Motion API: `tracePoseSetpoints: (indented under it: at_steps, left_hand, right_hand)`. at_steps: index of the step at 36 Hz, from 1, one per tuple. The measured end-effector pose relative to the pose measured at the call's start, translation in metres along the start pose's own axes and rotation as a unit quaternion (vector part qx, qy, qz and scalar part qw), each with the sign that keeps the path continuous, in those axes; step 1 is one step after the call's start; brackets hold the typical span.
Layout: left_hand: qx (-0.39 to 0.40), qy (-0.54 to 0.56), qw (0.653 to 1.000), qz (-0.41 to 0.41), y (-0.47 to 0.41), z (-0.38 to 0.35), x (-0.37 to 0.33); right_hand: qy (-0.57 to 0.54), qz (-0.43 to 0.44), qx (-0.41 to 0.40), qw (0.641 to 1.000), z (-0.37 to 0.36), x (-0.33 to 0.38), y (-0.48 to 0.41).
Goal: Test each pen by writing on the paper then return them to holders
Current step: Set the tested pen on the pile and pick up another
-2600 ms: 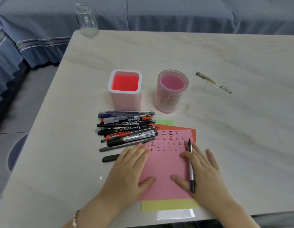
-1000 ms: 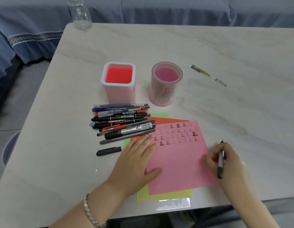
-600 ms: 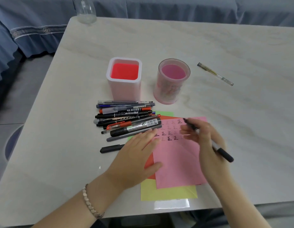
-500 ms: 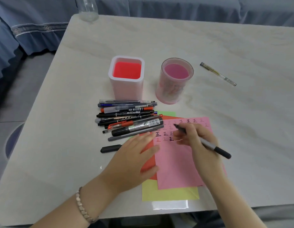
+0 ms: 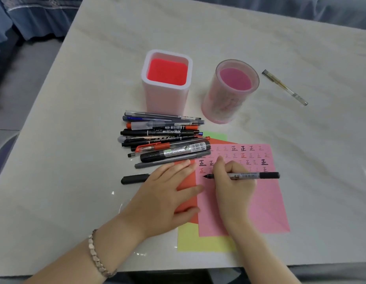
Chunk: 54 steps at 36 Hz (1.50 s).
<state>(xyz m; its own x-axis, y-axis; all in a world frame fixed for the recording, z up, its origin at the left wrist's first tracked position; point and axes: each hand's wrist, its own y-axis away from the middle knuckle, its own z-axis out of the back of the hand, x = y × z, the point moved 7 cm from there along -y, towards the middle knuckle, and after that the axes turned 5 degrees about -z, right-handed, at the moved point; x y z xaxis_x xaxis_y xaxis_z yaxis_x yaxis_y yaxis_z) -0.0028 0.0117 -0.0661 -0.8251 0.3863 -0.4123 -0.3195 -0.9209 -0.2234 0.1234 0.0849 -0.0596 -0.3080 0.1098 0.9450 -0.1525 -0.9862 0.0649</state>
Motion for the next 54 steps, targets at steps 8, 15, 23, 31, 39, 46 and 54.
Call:
tracePoseSetpoints:
  at_steps: [8,15,23,31,39,46,54]
  left_hand:
    - [-0.003,0.005,1.0,0.004,0.0,0.0004,0.0]
    - [-0.003,0.008,1.0,0.008,-0.0003,-0.0002,0.0003]
    - [-0.006,0.01,1.0,0.008,-0.0007,0.0006,0.0015]
    - [-0.009,0.013,1.0,0.008,-0.0019,0.0011,0.0019]
    - [-0.008,0.011,1.0,0.011,-0.0024,0.001,0.0026]
    - [-0.003,0.009,1.0,0.01,-0.0027,0.0009,0.0027]
    - [-0.003,0.011,1.0,0.013,-0.0025,0.0002,0.0029]
  right_hand:
    - [0.022,0.033,-0.001,0.999,-0.0053,0.0023,0.0043]
    - [0.034,0.043,0.002,0.999,-0.0055,0.0014,0.0036]
    - [0.025,0.053,0.012,0.998,-0.0085,0.0042,0.0028]
    - [0.036,0.067,0.01,0.997,-0.01,0.0041,0.0019]
    - [0.032,0.05,-0.005,0.998,-0.0065,0.0025,0.0009]
    - [0.032,0.05,0.007,0.998,-0.0085,0.0012,-0.0001]
    - [0.018,0.042,0.013,0.999,-0.0086,0.0001,0.0]
